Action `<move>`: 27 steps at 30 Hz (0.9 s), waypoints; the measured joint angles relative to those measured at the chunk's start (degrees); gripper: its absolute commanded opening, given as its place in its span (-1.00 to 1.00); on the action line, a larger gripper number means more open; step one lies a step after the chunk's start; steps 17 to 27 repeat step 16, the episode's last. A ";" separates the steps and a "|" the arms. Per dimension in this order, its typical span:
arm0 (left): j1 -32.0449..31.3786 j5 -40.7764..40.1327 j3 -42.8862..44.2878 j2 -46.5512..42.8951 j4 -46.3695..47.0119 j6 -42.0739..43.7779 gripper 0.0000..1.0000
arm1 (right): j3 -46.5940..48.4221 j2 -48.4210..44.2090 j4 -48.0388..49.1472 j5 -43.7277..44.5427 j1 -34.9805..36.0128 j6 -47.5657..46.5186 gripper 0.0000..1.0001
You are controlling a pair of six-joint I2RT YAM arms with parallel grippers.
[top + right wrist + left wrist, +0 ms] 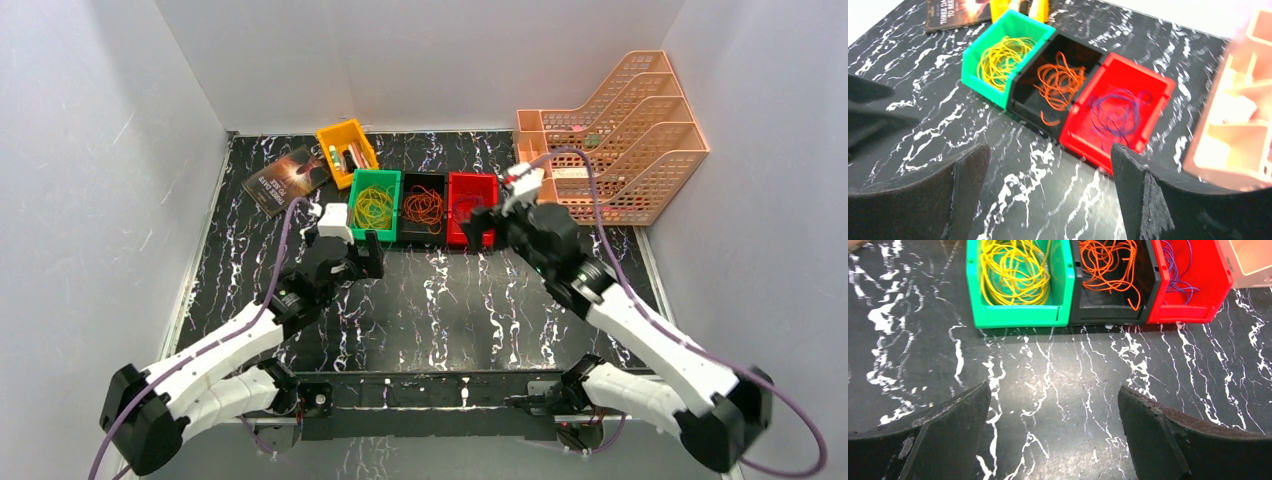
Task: Untangle the cables
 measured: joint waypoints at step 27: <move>0.00 -11.28 -5.75 -17.25 -7.23 -2.32 0.97 | -27.76 -33.46 -5.75 17.05 -0.02 10.27 0.97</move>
